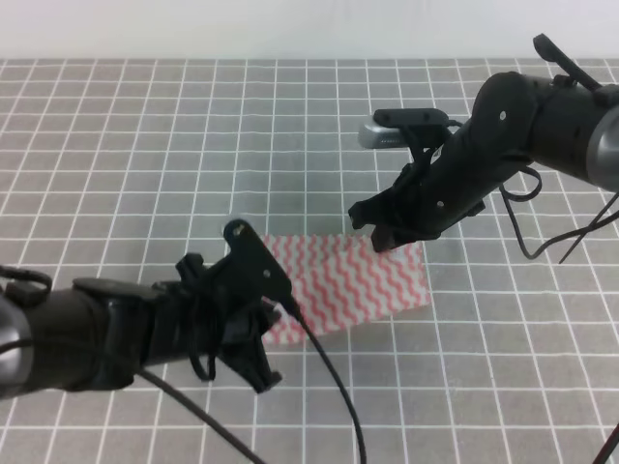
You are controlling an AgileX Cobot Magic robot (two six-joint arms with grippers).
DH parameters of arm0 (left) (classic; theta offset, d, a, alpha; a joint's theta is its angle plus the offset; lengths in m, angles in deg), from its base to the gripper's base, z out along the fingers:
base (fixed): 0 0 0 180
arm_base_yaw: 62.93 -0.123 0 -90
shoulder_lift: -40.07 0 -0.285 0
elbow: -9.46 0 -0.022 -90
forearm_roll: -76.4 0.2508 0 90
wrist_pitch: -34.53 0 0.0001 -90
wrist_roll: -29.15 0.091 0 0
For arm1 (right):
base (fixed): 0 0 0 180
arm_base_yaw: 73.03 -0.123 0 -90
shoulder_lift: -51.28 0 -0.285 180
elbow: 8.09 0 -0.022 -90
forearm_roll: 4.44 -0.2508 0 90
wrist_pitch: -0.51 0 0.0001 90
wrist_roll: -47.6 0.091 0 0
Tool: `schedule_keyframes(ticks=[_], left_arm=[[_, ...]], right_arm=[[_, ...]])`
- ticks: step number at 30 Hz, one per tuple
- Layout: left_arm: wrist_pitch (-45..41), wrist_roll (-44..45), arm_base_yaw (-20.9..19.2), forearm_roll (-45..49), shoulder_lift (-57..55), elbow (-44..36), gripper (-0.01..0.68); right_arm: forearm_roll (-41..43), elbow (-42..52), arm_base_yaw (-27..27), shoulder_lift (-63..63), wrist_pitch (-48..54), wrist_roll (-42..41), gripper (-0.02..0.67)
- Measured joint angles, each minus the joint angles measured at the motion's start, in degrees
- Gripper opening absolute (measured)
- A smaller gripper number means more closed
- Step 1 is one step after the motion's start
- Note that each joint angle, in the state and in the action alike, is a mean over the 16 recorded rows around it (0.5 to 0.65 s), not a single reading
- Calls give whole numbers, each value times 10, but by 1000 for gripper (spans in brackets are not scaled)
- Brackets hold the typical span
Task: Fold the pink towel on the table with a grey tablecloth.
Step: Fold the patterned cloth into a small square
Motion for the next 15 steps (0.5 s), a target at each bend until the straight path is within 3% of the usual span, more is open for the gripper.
schedule_keyframes(ticks=[15], left_arm=[[57,56,0,2,-46,91,-1]], right_arm=[[-6,0,30,0,14,2,-11]])
